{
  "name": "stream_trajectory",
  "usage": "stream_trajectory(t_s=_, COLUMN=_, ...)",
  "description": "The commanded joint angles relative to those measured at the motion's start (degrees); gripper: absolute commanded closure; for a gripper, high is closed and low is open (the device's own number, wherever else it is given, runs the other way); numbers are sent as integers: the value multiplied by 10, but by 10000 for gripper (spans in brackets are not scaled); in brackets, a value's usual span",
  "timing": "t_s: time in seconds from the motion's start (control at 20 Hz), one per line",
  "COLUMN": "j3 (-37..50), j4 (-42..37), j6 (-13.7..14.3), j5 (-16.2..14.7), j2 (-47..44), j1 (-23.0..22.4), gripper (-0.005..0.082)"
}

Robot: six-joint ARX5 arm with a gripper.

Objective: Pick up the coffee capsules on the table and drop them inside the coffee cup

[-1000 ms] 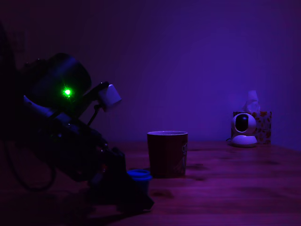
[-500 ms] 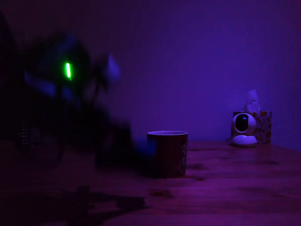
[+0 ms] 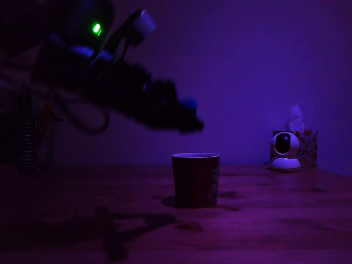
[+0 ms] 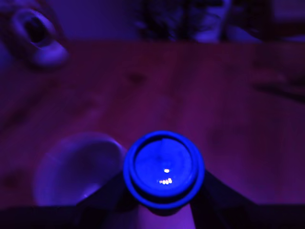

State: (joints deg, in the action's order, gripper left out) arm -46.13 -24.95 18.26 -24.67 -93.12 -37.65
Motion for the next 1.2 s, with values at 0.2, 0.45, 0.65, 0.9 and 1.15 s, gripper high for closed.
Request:
stream_trajectory(t_s=0.2, j3=-40, j4=-3, j6=-10, j5=12, j2=-2, j1=19, gripper=624)
stream_trajectory(t_s=0.45, j3=-56, j4=5, j6=-36, j5=12, j2=-3, j1=19, gripper=624)
stream_trajectory(t_s=0.65, j3=-109, j4=56, j6=-59, j5=12, j2=-31, j1=27, gripper=624)
stream_trajectory(t_s=0.9, j3=-213, j4=175, j6=-63, j5=9, j2=-79, j1=33, gripper=624)
stream_trajectory(t_s=1.15, j3=-257, j4=220, j6=-63, j5=7, j2=-101, j1=39, gripper=624)
